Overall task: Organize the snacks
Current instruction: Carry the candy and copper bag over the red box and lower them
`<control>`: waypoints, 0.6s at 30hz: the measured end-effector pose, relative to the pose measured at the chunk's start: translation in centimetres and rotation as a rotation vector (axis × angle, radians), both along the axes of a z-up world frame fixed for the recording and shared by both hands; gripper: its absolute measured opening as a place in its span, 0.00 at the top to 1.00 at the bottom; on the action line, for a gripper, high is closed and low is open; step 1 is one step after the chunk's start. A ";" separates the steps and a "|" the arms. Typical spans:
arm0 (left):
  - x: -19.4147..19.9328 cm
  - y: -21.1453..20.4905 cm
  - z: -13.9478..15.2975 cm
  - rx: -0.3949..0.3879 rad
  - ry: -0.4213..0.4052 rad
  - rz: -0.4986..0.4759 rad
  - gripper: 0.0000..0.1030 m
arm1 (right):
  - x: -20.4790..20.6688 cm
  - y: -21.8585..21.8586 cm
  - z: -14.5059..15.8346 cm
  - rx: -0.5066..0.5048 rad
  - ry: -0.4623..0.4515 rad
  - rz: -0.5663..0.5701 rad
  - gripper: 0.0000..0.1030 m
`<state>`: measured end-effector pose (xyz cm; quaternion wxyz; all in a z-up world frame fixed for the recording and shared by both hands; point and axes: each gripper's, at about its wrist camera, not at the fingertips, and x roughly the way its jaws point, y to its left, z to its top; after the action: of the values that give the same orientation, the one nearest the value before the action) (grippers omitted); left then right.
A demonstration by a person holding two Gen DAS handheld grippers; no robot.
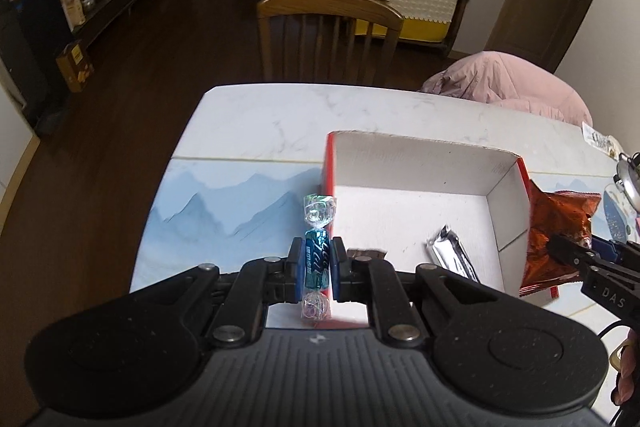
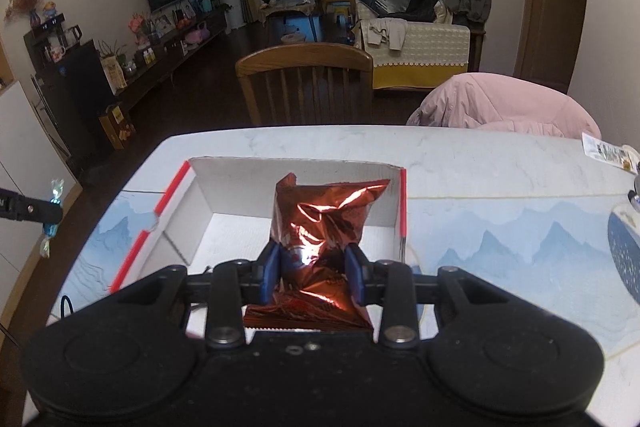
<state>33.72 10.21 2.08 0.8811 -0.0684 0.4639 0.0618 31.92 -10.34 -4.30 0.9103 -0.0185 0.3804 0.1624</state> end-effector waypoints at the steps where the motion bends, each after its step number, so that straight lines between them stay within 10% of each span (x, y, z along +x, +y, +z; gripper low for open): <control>1: 0.7 -0.4 -0.3 0.003 0.003 -0.005 0.89 | 0.5 0.1 -0.3 -0.006 0.006 0.006 0.68; 18: 8.9 -5.3 -9.0 0.037 0.181 -0.091 0.89 | 6.1 2.6 -7.4 -0.067 0.218 0.094 0.68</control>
<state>42.61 4.90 -6.95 0.8386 -0.0251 0.5430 0.0360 37.99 -7.78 -11.74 0.8539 -0.0488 0.4808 0.1931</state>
